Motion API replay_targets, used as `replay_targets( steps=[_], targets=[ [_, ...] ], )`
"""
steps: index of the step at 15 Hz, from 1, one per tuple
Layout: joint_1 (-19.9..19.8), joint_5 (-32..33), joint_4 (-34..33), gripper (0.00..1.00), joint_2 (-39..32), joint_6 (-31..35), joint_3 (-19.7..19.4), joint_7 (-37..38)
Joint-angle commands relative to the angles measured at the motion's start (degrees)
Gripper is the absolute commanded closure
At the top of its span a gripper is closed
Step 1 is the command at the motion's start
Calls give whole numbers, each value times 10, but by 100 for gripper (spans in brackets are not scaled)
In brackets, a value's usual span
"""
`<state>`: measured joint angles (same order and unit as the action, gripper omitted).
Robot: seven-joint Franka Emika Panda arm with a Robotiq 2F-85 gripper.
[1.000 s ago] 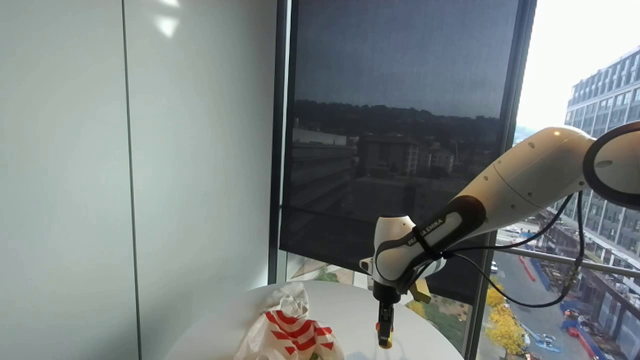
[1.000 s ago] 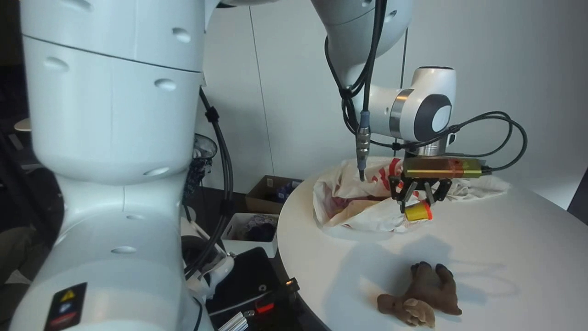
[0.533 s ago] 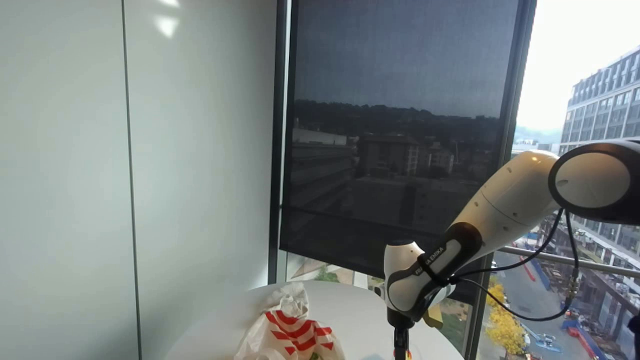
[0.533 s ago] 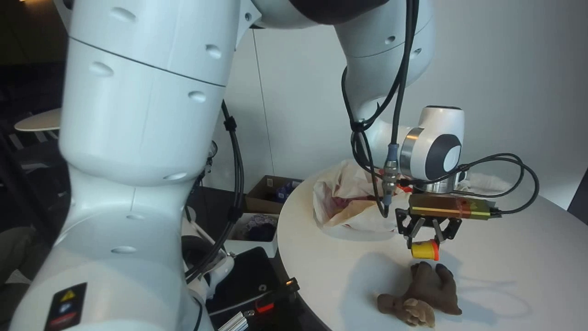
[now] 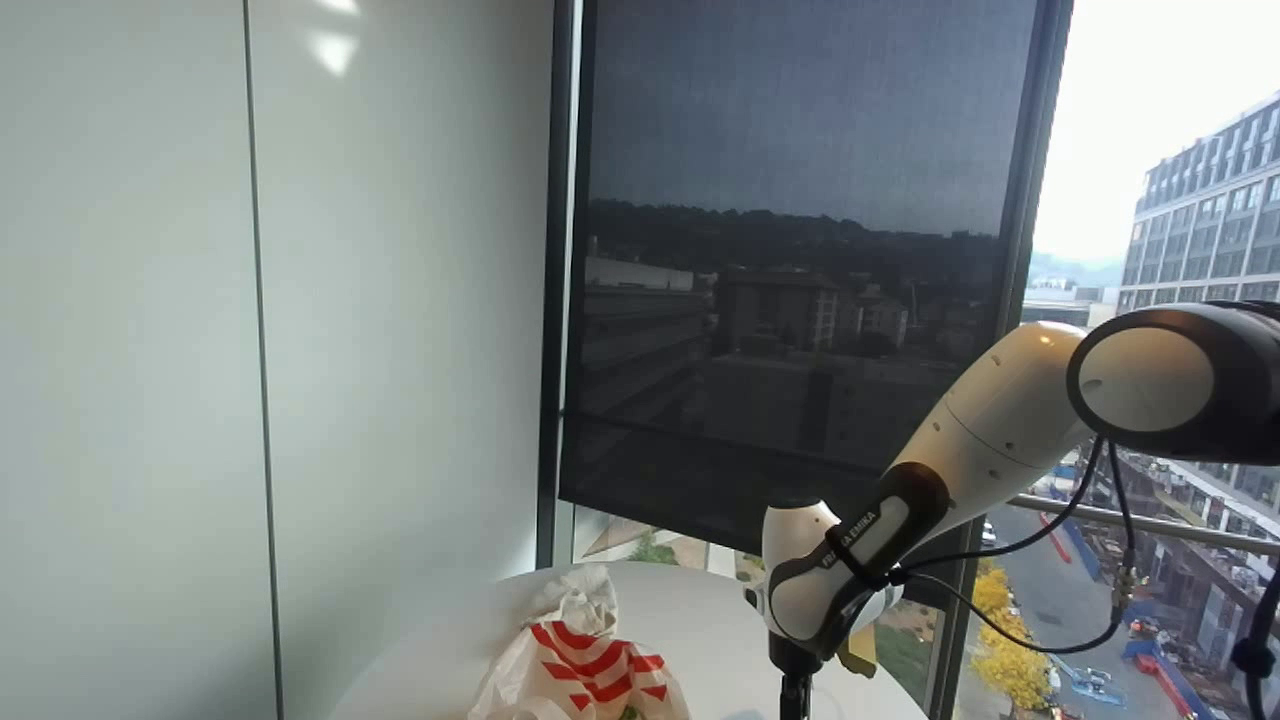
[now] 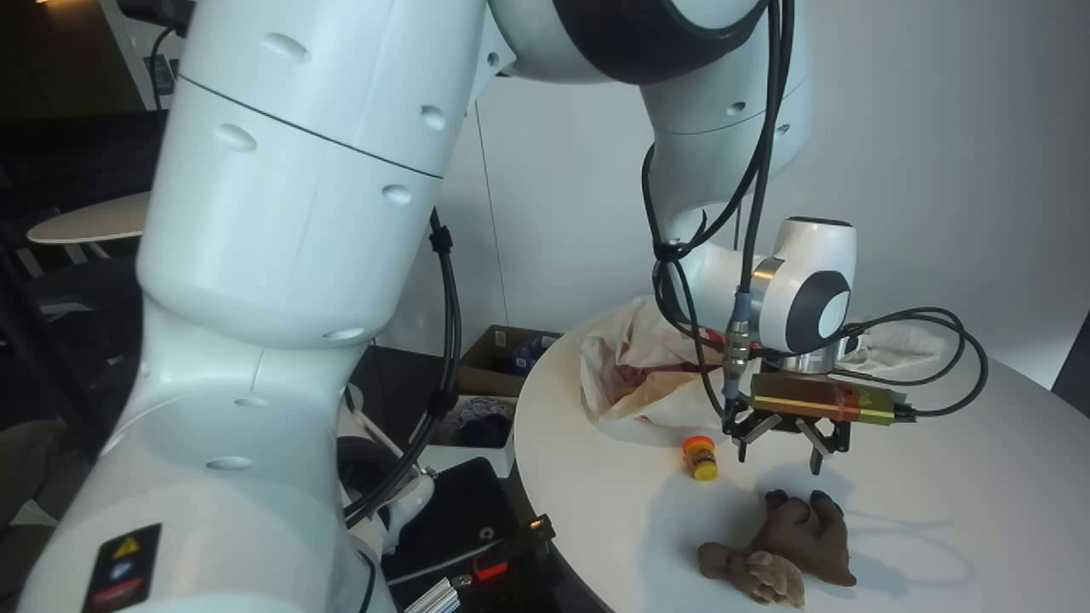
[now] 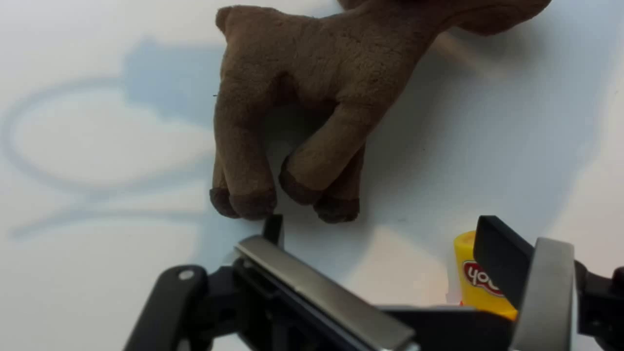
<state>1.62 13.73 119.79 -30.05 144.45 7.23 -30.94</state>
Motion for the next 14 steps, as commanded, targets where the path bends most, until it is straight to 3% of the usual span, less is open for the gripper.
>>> replay_targets(
  steps=[1,4,8,14],
  targets=[
    [-3,-19,12,0,42,6,35,-10],
    [6,-32,10,0,65,4,75,-36],
    [35,-27,-21,0,34,-28,98,-64],
    [81,24,-27,0,3,-27,91,-78]
  ],
)
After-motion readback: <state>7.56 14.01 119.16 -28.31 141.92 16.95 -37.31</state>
